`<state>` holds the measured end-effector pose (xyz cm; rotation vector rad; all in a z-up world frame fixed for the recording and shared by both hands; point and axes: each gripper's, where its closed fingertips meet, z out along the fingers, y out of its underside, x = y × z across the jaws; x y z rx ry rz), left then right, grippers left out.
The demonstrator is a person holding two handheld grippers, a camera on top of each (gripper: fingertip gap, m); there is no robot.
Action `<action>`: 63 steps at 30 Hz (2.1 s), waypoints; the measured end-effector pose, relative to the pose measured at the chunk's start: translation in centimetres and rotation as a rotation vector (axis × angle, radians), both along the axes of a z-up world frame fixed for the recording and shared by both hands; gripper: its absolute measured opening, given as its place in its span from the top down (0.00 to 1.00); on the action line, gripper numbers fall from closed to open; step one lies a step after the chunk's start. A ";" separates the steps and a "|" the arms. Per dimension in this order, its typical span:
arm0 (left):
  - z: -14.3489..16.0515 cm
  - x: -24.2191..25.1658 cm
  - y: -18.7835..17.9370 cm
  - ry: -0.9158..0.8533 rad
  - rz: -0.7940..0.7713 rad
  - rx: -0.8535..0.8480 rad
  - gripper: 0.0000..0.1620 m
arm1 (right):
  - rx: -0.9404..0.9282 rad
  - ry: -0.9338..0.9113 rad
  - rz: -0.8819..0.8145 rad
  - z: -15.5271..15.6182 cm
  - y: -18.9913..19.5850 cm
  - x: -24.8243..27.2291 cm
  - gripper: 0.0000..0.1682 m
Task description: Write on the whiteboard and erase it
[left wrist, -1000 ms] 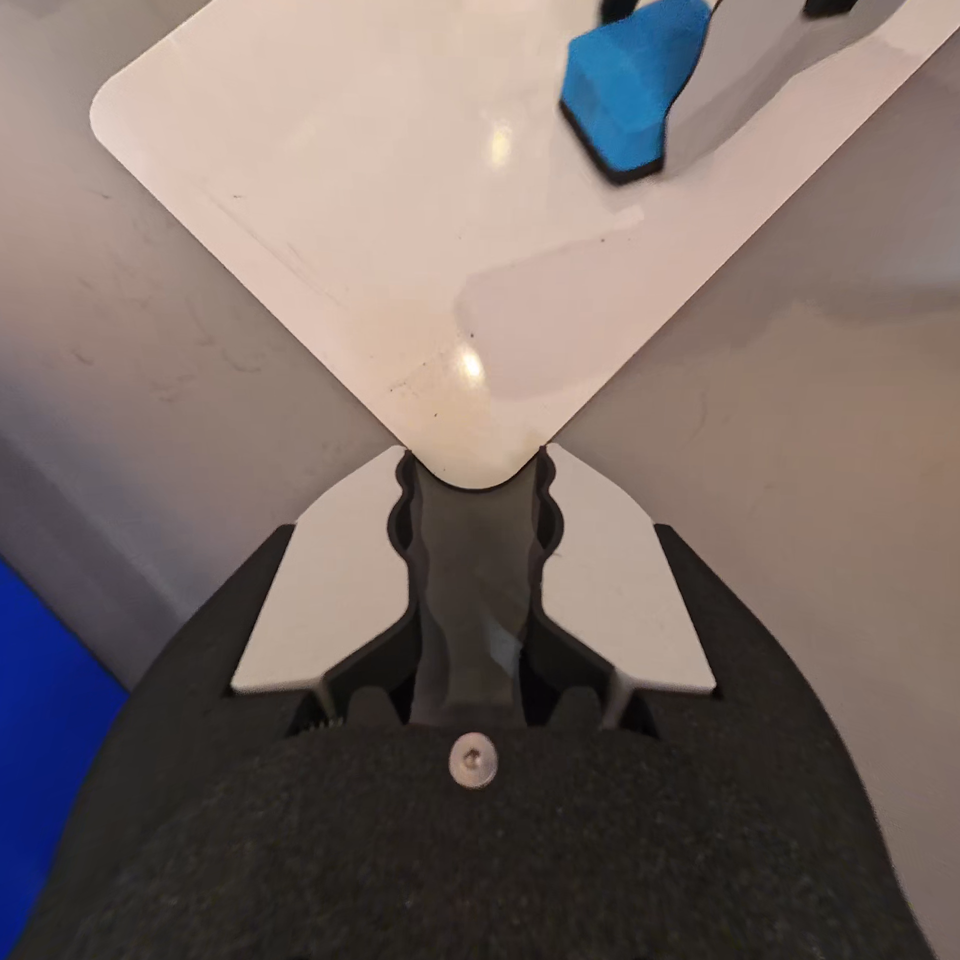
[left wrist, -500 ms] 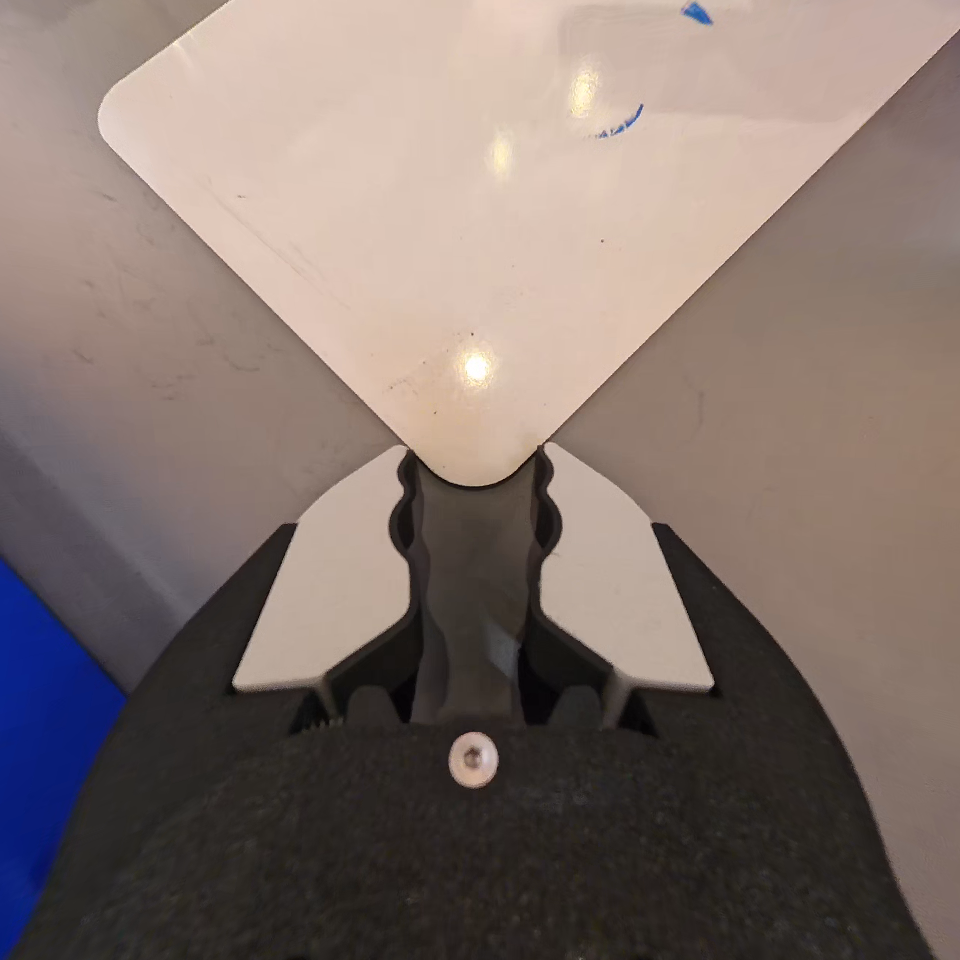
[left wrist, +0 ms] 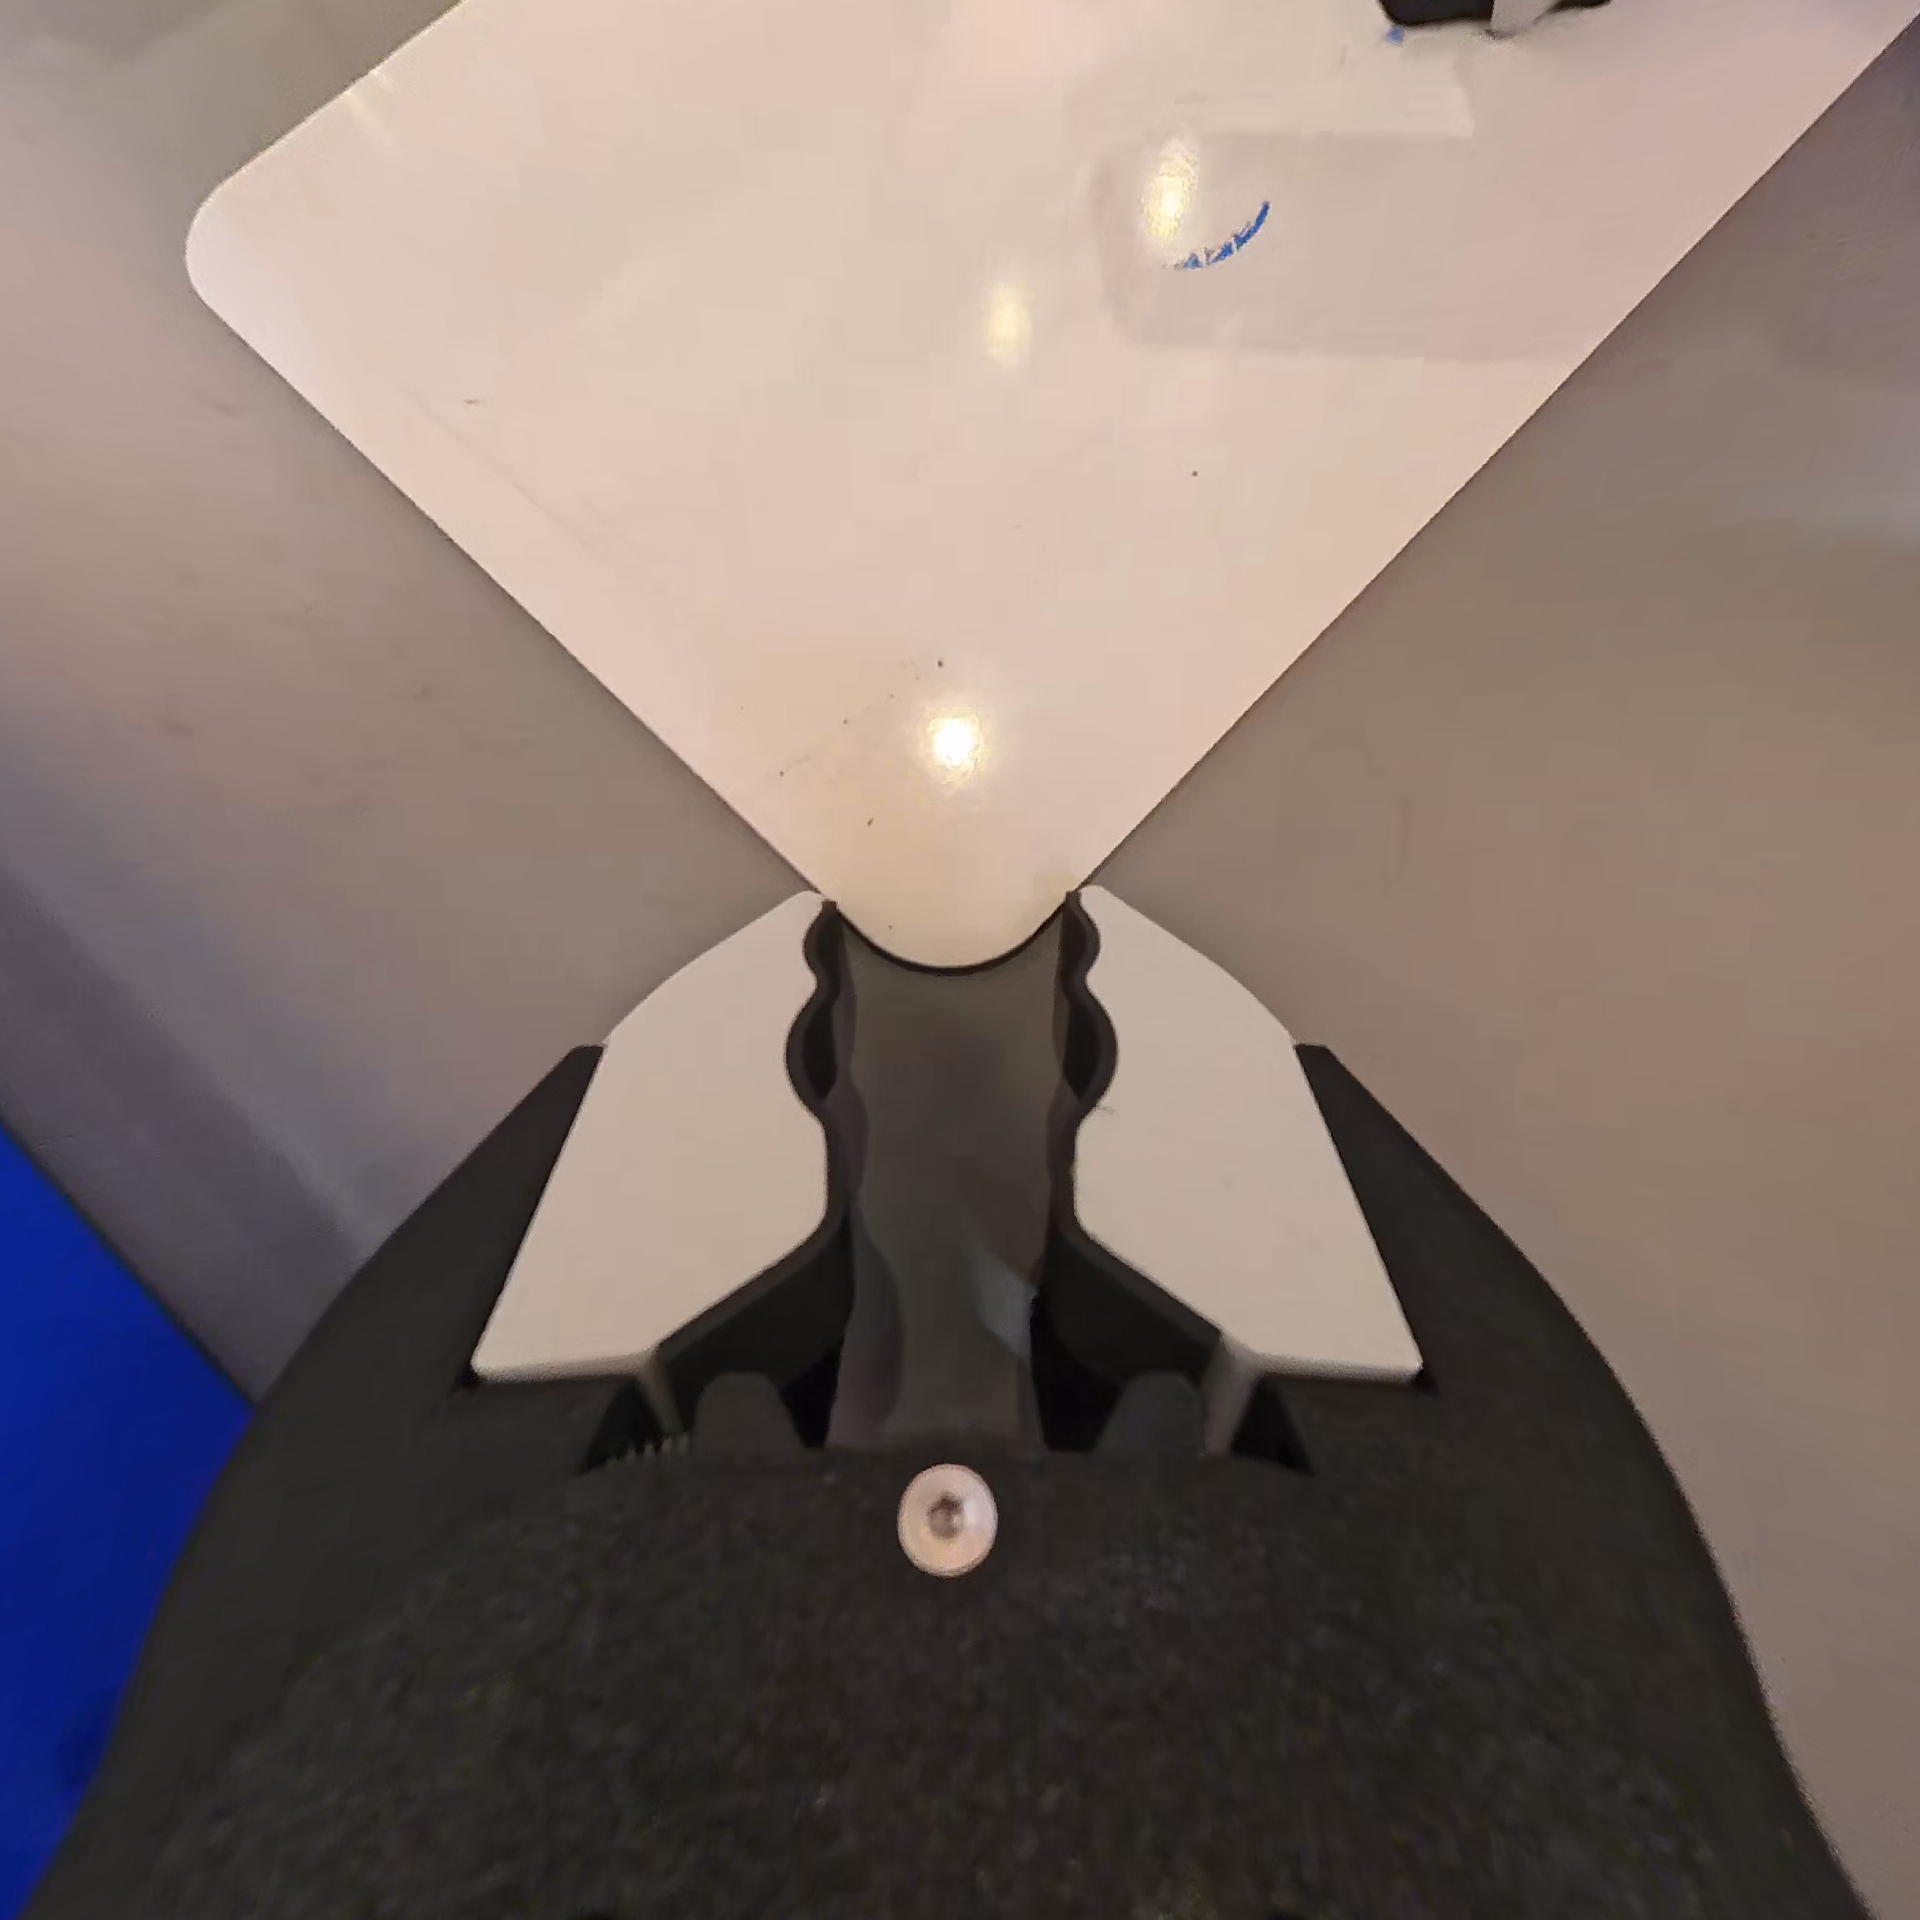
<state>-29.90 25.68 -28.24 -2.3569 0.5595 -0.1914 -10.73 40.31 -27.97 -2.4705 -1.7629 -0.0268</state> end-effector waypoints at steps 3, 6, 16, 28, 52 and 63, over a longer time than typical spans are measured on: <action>0.0 -0.1 0.2 0.008 0.011 -0.009 0.73 | -0.003 0.016 0.101 -0.1 -2.7 -4.4 0.69; 0.0 -0.2 0.2 0.027 0.014 -0.023 0.72 | -0.020 0.051 0.243 0.0 -6.6 -10.4 0.69; 0.0 -0.4 -0.1 0.020 0.049 -0.036 0.78 | -0.004 0.006 0.051 0.8 2.5 -3.5 0.69; 0.1 -0.1 0.7 0.030 0.017 -0.011 0.73 | 0.004 0.084 -0.019 0.0 7.4 -7.4 0.69; 0.0 0.3 0.7 -0.007 0.002 -0.001 0.74 | -0.009 0.135 0.144 3.1 6.5 -5.6 0.58; 0.0 0.3 0.6 -0.003 0.002 -0.005 0.75 | -0.016 0.124 0.172 0.7 6.8 -4.9 0.70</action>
